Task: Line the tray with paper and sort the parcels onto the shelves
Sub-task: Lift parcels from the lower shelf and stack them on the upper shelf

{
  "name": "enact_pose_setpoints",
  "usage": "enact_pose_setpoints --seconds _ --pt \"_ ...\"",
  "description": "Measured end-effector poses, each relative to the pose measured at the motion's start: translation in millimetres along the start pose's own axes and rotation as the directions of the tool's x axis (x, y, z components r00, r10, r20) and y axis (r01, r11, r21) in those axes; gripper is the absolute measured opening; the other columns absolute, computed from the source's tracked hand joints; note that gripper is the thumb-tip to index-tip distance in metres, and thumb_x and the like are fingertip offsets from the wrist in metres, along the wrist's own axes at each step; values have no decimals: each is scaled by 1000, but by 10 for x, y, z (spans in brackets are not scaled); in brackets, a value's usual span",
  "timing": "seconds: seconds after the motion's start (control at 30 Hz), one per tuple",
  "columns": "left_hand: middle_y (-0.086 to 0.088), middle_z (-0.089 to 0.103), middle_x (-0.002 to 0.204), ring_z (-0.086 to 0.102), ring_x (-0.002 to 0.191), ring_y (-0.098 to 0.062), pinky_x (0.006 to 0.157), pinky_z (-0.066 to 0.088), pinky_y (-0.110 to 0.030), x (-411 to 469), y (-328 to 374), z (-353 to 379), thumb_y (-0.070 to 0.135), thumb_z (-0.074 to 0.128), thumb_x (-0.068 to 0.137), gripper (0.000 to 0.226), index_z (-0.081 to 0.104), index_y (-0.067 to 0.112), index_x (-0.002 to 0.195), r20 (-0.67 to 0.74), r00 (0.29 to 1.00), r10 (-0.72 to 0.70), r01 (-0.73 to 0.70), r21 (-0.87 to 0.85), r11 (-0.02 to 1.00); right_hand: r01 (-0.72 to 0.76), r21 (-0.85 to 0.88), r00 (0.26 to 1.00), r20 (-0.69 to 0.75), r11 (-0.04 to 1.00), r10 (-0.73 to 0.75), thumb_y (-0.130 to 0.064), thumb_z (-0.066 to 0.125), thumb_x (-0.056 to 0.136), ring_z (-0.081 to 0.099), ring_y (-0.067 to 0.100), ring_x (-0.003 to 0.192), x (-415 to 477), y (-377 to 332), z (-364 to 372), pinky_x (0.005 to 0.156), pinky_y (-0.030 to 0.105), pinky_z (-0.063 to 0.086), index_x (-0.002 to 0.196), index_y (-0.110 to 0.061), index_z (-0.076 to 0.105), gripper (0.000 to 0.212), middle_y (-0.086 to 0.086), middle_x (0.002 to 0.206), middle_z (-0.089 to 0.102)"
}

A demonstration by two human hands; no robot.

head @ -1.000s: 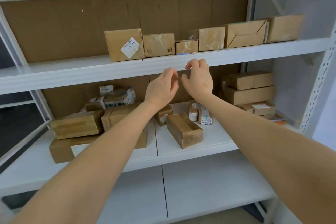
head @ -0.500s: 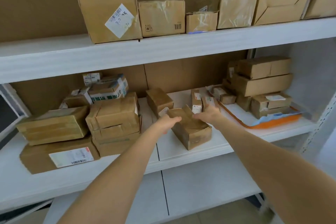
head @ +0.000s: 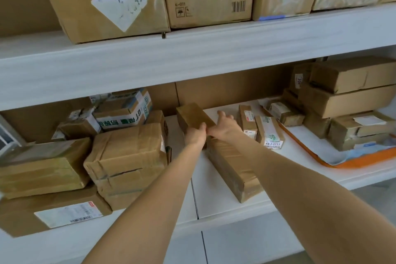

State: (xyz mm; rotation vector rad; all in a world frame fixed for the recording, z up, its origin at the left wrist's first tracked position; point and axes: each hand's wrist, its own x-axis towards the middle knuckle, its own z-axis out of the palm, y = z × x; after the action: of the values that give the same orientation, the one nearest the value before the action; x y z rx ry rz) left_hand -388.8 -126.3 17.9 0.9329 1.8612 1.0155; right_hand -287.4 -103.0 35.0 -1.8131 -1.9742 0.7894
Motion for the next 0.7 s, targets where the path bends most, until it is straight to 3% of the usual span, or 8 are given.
enact_pose_setpoints --seconds 0.13,0.4,0.47,0.57,0.63,0.7 --pt "-12 58 131 55 120 -29 100 40 -37 176 2 16 49 36 99 56 50 6 132 -5 997 -77 75 -161 984 -3 -101 998 56 995 9 -44 67 86 20 38 146 317 -150 240 112 54 34 154 -23 11 90 17 156 22" --pt "-12 51 139 48 127 -28 104 35 -36 270 -16 -24 52 30 99 62 44 6 138 4 992 -125 123 -202 972 -82 -134 996 24 988 86 -48 60 91 48 35 125 582 -219 524 97 45 46 149 -20 26 73 14 138 37" --pt "-10 50 140 49 127 -28 103 36 -36 275 -15 9 54 32 98 63 42 8 140 -5 992 -123 118 -235 965 -86 -22 996 5 996 86 -51 59 90 55 31 114 611 -230 489 90 39 49 143 -18 37 67 12 130 41" --pt "-11 50 139 50 125 -30 101 38 -39 271 28 -14 56 33 97 65 38 10 143 -146 986 -86 53 -214 975 -102 309 995 32 946 97 -57 69 76 58 26 105 620 -211 305 82 34 50 131 -16 52 71 9 125 52" --pt "-13 47 142 48 127 -32 102 37 -42 282 81 -61 61 37 93 72 34 11 146 -208 974 -88 34 -251 967 -95 567 995 40 818 88 -48 70 74 62 24 98 585 -143 134 84 36 55 123 -13 61 61 9 113 63" --pt "-13 40 148 42 132 -33 105 35 -45 267 173 -95 66 45 87 83 28 14 149 -187 977 -105 28 -375 927 -136 787 990 84 602 114 -38 69 81 64 21 86 465 -69 -53 84 36 55 105 -11 64 38 9 97 66"
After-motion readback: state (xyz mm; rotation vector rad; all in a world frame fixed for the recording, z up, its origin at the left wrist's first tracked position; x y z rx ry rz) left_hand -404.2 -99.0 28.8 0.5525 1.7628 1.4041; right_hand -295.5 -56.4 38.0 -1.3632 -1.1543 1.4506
